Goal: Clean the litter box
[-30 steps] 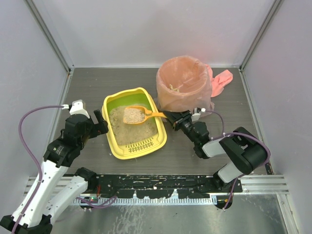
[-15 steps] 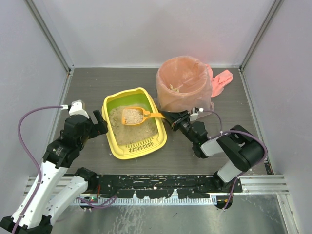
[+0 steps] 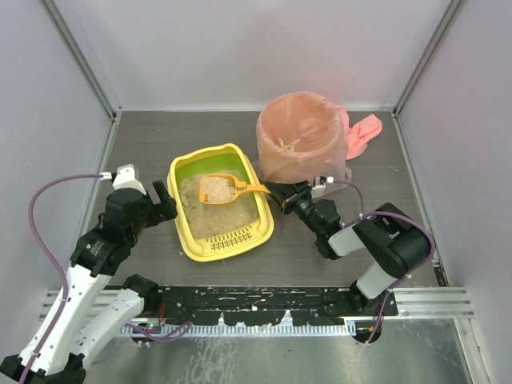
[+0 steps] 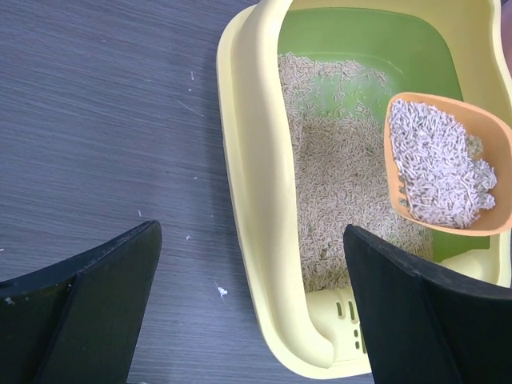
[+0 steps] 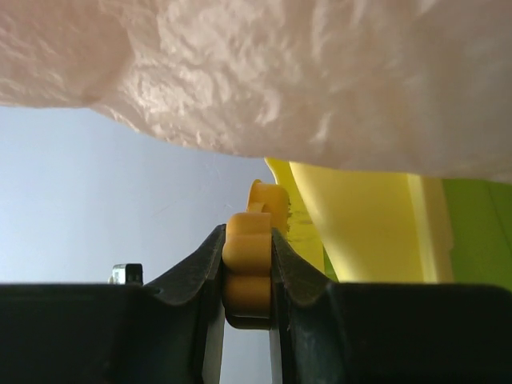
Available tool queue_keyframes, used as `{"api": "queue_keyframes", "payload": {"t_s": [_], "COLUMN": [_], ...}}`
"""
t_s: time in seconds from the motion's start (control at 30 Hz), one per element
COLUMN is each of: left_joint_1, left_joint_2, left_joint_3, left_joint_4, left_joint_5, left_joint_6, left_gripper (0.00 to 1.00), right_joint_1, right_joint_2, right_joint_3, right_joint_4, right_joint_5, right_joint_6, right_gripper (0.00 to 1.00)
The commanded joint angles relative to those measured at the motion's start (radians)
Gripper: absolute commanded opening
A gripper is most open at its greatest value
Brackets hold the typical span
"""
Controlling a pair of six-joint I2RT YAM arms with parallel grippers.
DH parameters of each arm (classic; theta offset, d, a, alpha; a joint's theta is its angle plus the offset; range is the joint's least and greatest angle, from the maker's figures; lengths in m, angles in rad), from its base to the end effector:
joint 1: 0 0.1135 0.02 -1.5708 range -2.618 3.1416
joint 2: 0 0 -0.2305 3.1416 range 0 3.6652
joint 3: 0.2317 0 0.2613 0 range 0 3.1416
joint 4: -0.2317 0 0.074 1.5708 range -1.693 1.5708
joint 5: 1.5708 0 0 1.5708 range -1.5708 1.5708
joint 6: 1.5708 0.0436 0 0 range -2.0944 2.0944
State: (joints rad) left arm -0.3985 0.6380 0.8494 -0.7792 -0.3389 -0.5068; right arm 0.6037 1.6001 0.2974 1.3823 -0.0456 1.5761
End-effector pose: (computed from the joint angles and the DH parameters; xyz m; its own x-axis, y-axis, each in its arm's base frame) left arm 0.1604 -0.0518 0.3009 -0.4856 -0.2922 -0.8239 -0.1464 0.9563 -0.2529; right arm 0.2205 0.1544 0.1239 -0.6048 0.7963 0.0017 -0.0623 -0.0494 0.9968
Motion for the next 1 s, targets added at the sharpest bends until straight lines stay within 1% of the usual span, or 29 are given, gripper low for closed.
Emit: {"api": "queue_keyframes", "payload": {"t_s": [0.0, 0.1, 0.13, 0.2, 0.23, 0.33, 0.4, 0.47, 0.6, 0.67, 0.7, 0.83, 0.9, 0.93, 0.97], "left_joint_1": [-0.002, -0.002, -0.003, -0.002, -0.002, -0.002, -0.002, -0.002, -0.002, -0.002, -0.002, -0.003, -0.003, -0.003, -0.002], "left_joint_2": [-0.019, -0.004, -0.008, -0.023, -0.023, -0.002, -0.008, -0.022, -0.011, -0.027, -0.031, -0.013, -0.024, -0.028, -0.026], "left_joint_3": [0.004, 0.035, 0.033, 0.011, 0.004, 0.033, 0.033, 0.01, 0.037, 0.022, 0.013, 0.038, 0.027, 0.018, 0.015], "left_joint_4": [0.046, 0.007, 0.006, 0.035, 0.044, 0.019, 0.013, 0.042, 0.004, 0.02, 0.031, 0.004, 0.015, 0.03, 0.038], "left_joint_5": [-0.021, -0.022, -0.027, -0.029, -0.027, -0.017, -0.024, -0.026, -0.024, -0.03, -0.031, -0.024, -0.026, -0.026, -0.024], "left_joint_6": [0.014, 0.014, 0.014, 0.017, 0.016, 0.013, 0.012, 0.015, 0.013, 0.014, 0.015, 0.011, 0.01, 0.01, 0.01], "left_gripper": [0.98, 0.98, 0.98, 0.98, 0.98, 0.98, 0.98, 0.98, 0.98, 0.98, 0.98, 0.98, 0.98, 0.98, 0.98], "right_joint_1": [0.045, -0.027, -0.025, 0.039, 0.055, 0.0, 0.004, 0.053, -0.004, 0.03, 0.045, -0.015, 0.026, 0.056, 0.052], "right_joint_2": [-0.015, -0.029, -0.023, -0.021, -0.023, -0.027, -0.011, -0.008, -0.015, -0.003, -0.001, -0.022, -0.011, -0.008, -0.008], "right_joint_3": [0.062, -0.031, -0.011, 0.054, 0.061, -0.02, 0.025, 0.075, 0.002, 0.064, 0.083, 0.013, 0.09, 0.112, 0.105], "right_joint_4": [0.06, 0.112, 0.116, 0.069, 0.058, 0.104, 0.114, 0.081, 0.116, 0.095, 0.084, 0.098, 0.063, 0.041, 0.048], "right_joint_5": [-0.012, 0.054, 0.03, -0.007, -0.006, 0.06, 0.015, -0.015, 0.038, -0.035, -0.045, 0.028, -0.032, -0.045, -0.036], "right_joint_6": [-0.038, 0.021, 0.016, -0.03, -0.044, 0.005, -0.002, -0.041, 0.014, -0.014, -0.021, 0.022, -0.032, -0.047, -0.044], "right_gripper": [0.01, 0.01, 0.01, 0.01, 0.01, 0.01, 0.01, 0.01, 0.01, 0.01, 0.01, 0.01, 0.01, 0.0, 0.01]}}
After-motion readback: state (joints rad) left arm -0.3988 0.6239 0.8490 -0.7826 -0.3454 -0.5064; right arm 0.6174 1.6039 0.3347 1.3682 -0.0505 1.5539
